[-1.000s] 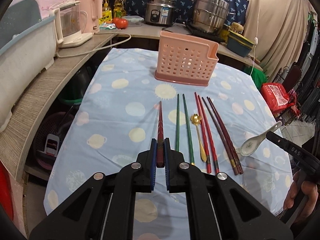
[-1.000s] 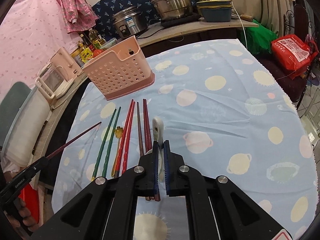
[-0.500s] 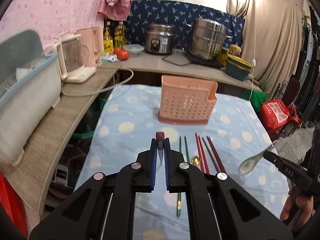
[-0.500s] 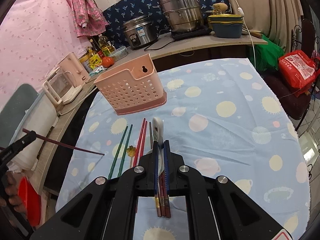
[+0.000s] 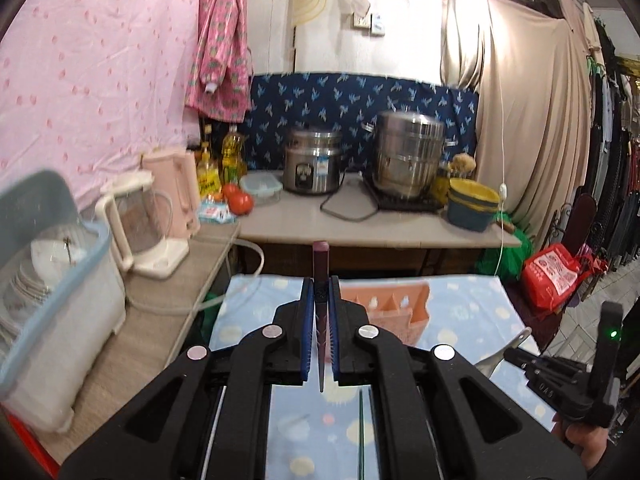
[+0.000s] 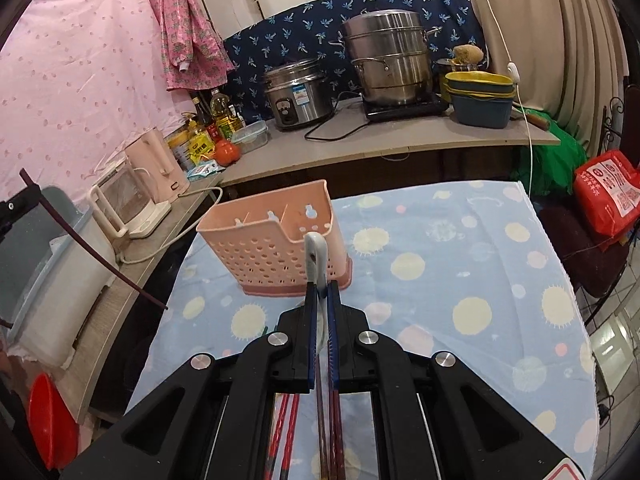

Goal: Organize utensils
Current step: 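Lift the white spoon with the right tool while the left tool carries the chopstick to the basket, then open the right tool over the pink basket while the left tool releases its chopstick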

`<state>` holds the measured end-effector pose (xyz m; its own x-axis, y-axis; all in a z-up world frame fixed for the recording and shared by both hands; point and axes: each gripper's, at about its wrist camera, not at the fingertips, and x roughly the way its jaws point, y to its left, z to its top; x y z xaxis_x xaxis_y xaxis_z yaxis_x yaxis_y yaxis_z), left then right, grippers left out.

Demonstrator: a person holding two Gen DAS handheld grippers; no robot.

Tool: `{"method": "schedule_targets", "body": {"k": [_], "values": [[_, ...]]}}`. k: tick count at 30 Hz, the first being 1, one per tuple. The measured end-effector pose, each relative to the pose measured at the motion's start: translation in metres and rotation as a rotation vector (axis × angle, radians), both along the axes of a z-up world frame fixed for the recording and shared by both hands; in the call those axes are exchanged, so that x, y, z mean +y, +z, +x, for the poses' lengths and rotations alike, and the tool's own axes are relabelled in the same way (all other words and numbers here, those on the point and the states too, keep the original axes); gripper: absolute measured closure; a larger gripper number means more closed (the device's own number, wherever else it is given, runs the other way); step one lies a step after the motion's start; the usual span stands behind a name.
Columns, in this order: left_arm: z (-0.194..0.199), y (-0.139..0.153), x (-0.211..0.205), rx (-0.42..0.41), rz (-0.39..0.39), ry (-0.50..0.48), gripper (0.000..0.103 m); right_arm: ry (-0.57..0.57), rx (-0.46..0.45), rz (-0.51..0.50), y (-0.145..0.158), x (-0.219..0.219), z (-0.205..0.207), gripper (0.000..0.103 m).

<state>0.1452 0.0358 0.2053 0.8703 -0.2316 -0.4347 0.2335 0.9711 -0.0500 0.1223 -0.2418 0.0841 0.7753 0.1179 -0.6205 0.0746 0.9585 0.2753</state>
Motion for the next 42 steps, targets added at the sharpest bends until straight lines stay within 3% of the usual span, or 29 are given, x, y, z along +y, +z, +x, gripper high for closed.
{"method": "schedule_targets", "body": {"k": [5,10,20,26,31,32,34,35,36,42], "values": [[0.035,0.038,-0.015,-0.081,-0.011,-0.008,0.096,-0.006,-0.018,-0.010,0.016,-0.002,0.049,0.097],[0.079,0.048,-0.035,-0.097,-0.020,-0.015,0.096,-0.008,-0.024,-0.021,0.023,0.001,0.097,0.097],[0.139,-0.009,-0.057,0.021,0.006,-0.024,0.096,-0.007,0.044,-0.018,-0.014,0.004,0.158,0.097],[0.153,-0.041,-0.058,0.083,0.014,-0.020,0.096,0.000,0.089,-0.017,-0.039,0.007,0.167,0.097],[0.156,-0.051,-0.055,0.109,0.013,-0.011,0.096,0.003,0.108,-0.011,-0.048,0.007,0.167,0.097],[0.156,-0.052,-0.054,0.112,0.011,-0.002,0.094,0.000,0.101,-0.014,-0.047,0.008,0.166,0.096],[0.155,-0.055,-0.054,0.117,0.018,0.021,0.079,-0.007,0.089,-0.024,-0.044,0.008,0.162,0.090],[0.153,-0.056,-0.052,0.116,0.018,0.029,0.066,-0.008,0.082,-0.027,-0.042,0.009,0.159,0.089],[0.152,-0.057,-0.051,0.113,0.017,0.042,0.062,-0.009,0.076,-0.034,-0.039,0.009,0.156,0.089],[0.138,-0.063,-0.038,0.131,-0.003,0.055,0.062,-0.009,0.067,-0.040,-0.033,0.006,0.130,0.089]]}}
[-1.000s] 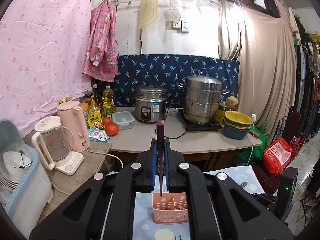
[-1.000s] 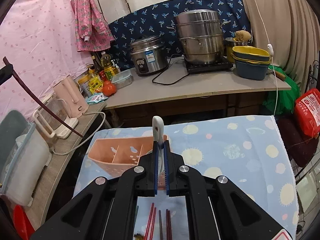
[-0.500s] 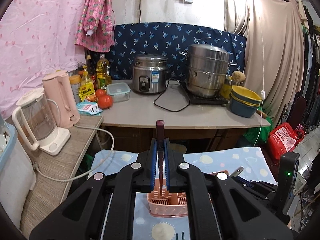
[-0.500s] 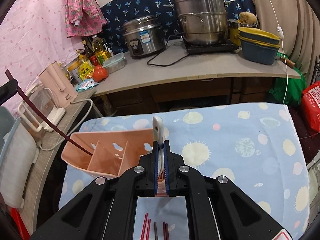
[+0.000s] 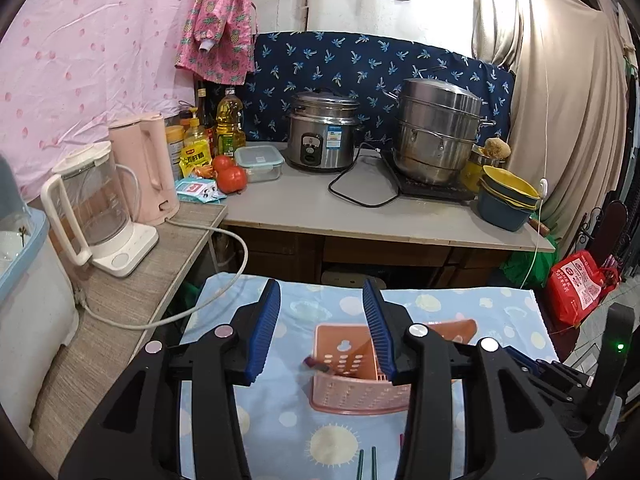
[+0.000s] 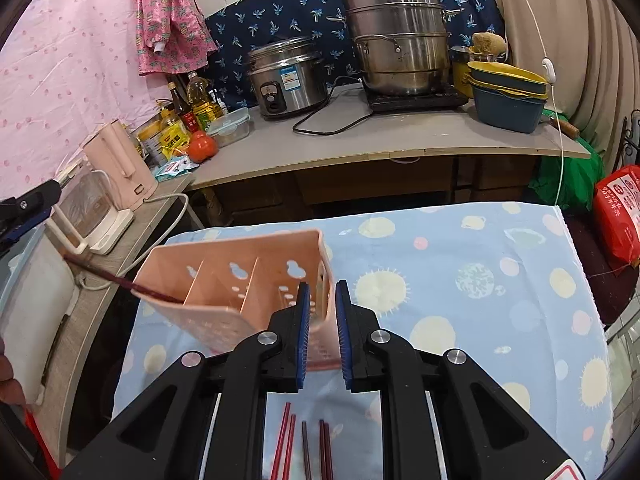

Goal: Organize utensils
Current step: 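Open the right tool over the pink basket while the left tool releases its chopstick, then move both tools back down toward the remaining chopsticks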

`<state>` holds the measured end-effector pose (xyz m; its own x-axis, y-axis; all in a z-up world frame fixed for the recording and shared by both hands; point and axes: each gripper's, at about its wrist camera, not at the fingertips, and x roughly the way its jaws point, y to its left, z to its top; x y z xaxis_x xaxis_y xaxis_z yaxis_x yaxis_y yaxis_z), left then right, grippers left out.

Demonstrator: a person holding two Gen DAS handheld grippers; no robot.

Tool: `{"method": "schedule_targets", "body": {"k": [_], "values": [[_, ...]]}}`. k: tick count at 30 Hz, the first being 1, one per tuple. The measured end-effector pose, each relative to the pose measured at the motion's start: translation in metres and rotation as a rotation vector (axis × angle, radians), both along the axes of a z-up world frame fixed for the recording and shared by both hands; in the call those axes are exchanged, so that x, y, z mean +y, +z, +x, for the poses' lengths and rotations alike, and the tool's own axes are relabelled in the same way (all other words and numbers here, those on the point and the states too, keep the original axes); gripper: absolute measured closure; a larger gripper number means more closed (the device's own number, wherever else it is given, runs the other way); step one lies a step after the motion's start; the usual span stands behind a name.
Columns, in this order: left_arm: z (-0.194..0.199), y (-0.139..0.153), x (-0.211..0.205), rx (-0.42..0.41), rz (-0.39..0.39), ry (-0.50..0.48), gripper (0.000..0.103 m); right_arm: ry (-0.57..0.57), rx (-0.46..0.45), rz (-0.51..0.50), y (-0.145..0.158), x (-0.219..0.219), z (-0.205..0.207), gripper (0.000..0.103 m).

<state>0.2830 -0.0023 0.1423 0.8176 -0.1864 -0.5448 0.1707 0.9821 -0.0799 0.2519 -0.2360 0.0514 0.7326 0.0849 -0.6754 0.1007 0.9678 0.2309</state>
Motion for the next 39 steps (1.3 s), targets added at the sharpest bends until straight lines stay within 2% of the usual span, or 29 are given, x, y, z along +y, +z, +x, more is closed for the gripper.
{"method": "schedule_targets", "body": {"k": [13,23,27,39], "values": [[-0.073,-0.024,0.016,0.050,-0.003,-0.013,0.062,-0.003,0.033,0.007,-0.008,-0.001,-0.087,0.089],[-0.144,-0.093,0.027,0.205,-0.015,-0.033,0.062,-0.025,0.096,-0.005,-0.041,-0.001,-0.170,0.088],[-0.171,-0.118,0.027,0.247,-0.002,-0.041,0.062,-0.032,0.119,-0.012,-0.057,0.001,-0.201,0.083],[-0.230,-0.199,0.024,0.386,0.026,-0.075,0.062,-0.016,0.182,-0.016,-0.097,0.017,-0.263,0.083]]}}
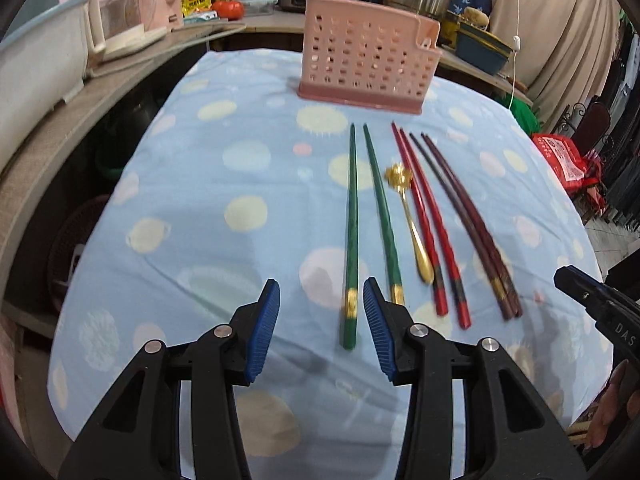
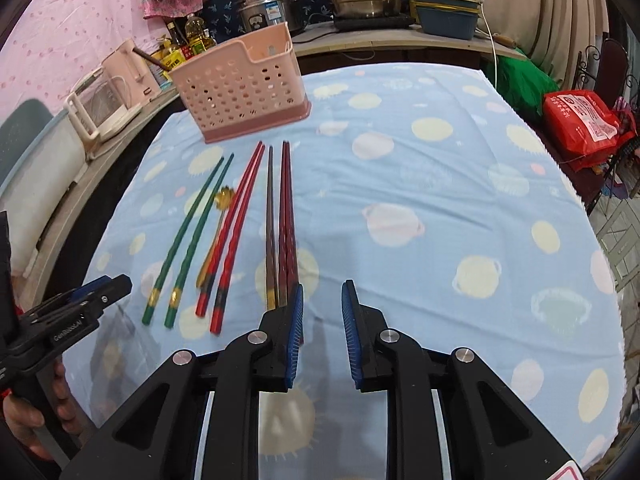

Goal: Organize utensils
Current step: 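Move both tools back down toward the remaining chopsticks, then grasp a green chopstick with the left tool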

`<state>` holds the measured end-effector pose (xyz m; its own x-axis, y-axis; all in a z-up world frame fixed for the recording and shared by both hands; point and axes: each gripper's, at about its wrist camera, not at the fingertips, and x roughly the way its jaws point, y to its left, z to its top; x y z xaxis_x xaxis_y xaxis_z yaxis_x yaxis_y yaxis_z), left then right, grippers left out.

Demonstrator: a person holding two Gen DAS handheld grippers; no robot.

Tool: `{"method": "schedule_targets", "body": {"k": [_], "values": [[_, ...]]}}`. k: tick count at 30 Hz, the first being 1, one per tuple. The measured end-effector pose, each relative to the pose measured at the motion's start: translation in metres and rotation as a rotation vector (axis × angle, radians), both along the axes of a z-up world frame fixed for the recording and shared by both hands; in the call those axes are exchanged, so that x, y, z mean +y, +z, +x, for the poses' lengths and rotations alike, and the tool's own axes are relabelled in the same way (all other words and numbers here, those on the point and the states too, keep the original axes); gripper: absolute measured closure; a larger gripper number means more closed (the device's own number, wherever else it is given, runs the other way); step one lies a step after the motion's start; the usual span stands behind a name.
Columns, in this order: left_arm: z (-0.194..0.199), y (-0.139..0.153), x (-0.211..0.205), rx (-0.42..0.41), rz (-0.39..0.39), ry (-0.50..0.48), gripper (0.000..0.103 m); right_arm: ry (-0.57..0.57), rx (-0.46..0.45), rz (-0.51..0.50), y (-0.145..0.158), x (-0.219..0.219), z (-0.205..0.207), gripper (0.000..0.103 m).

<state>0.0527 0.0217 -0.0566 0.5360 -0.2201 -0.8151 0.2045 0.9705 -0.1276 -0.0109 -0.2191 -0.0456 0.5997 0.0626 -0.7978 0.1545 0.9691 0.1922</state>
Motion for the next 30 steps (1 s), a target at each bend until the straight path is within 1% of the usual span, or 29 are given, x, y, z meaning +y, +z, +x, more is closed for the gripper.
{"method": "schedule_targets", "body": {"k": [2,9,14,19,22,23,27,30], "values": [[-0.005,-0.007,-0.001,0.005,-0.005,-0.004,0.062,0.002,0.014,0.009,-0.005,0.002,-0.004,0.083],[-0.008,-0.014,-0.009,-0.021,-0.011,-0.017,0.062,0.010,0.027,0.021,-0.014,0.008,-0.012,0.083],[-0.006,-0.025,-0.013,-0.007,0.001,-0.015,0.064,0.011,0.031,0.032,-0.017,0.008,-0.015,0.083],[-0.003,-0.025,-0.012,-0.013,0.005,-0.009,0.075,0.014,0.034,0.038,-0.019,0.008,-0.014,0.083],[-0.001,-0.026,-0.012,-0.007,0.000,-0.012,0.086,0.014,0.033,0.039,-0.019,0.008,-0.014,0.083],[-0.001,-0.026,-0.013,-0.005,0.000,-0.015,0.093,0.015,0.034,0.041,-0.019,0.008,-0.013,0.083],[-0.001,-0.026,-0.013,-0.004,-0.006,-0.020,0.095,0.018,0.033,0.044,-0.020,0.008,-0.011,0.083],[-0.001,-0.026,-0.010,-0.002,-0.001,-0.001,0.096,0.027,0.035,0.040,-0.022,0.009,-0.008,0.083]]}}
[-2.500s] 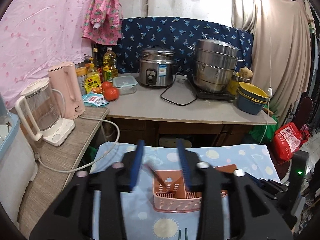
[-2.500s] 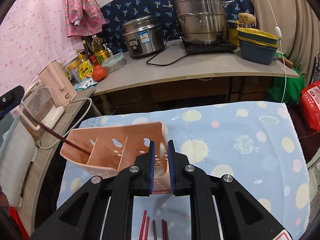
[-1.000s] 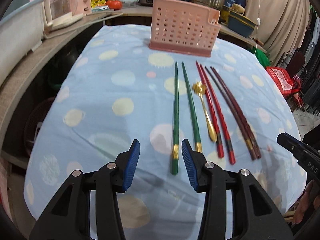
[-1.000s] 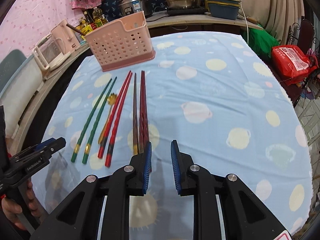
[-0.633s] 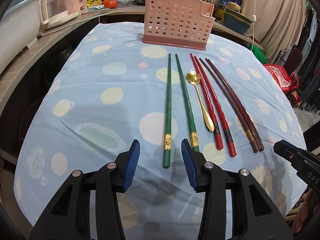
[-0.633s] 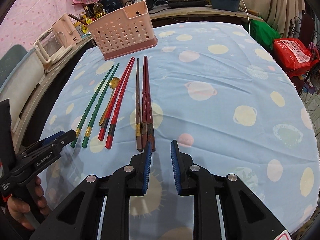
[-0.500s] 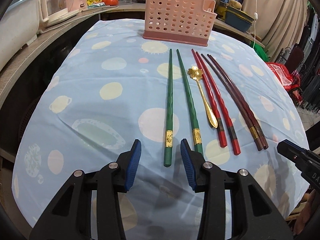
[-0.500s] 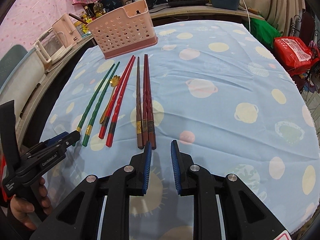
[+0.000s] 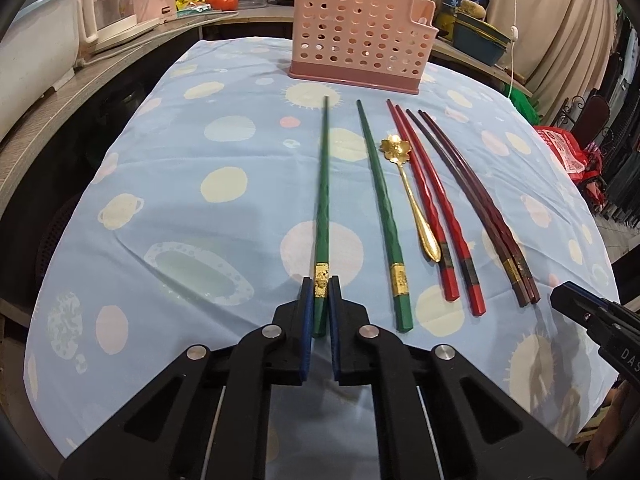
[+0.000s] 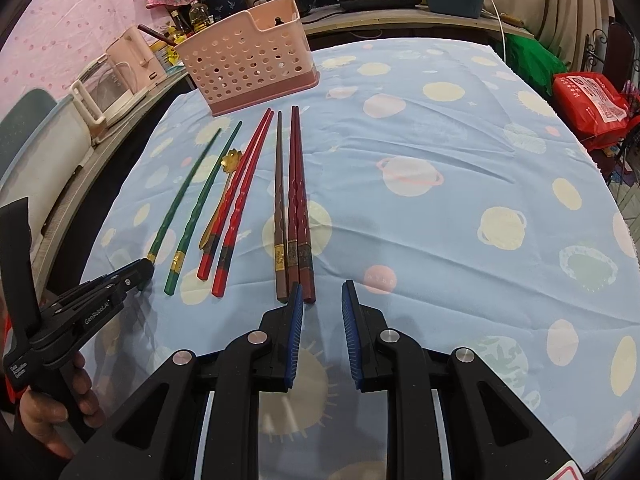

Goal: Organize utensils
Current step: 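Grasp a green chopstick with the left tool, then grasp a dark red chopstick with the right tool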

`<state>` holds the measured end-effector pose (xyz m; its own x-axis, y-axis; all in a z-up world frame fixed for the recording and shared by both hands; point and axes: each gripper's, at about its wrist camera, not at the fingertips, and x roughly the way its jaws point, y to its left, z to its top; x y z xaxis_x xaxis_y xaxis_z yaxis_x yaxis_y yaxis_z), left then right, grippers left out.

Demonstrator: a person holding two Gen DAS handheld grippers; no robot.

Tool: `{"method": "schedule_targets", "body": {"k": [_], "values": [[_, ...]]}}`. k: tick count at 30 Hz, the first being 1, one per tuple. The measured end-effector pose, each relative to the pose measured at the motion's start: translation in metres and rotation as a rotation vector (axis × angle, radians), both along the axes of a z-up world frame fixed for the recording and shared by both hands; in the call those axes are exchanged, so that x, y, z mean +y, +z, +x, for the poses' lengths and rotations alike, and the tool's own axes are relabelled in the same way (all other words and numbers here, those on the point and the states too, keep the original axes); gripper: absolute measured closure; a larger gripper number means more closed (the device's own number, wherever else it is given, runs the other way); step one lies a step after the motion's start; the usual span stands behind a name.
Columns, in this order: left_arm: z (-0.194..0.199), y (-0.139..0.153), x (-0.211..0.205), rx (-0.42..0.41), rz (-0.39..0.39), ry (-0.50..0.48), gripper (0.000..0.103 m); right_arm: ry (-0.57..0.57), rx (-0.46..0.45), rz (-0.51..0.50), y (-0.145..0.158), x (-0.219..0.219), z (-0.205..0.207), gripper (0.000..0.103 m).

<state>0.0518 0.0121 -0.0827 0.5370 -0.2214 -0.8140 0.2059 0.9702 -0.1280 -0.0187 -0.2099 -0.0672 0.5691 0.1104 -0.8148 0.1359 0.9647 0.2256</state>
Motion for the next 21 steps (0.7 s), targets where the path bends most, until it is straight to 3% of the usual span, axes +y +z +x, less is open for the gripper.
{"method": "schedule_targets", "body": {"k": [21], "values": [[0.001,-0.003,0.001,0.005,0.009,0.008,0.096,0.024,0.011,-0.034,-0.013,0.001,0.024,0.084]]}}
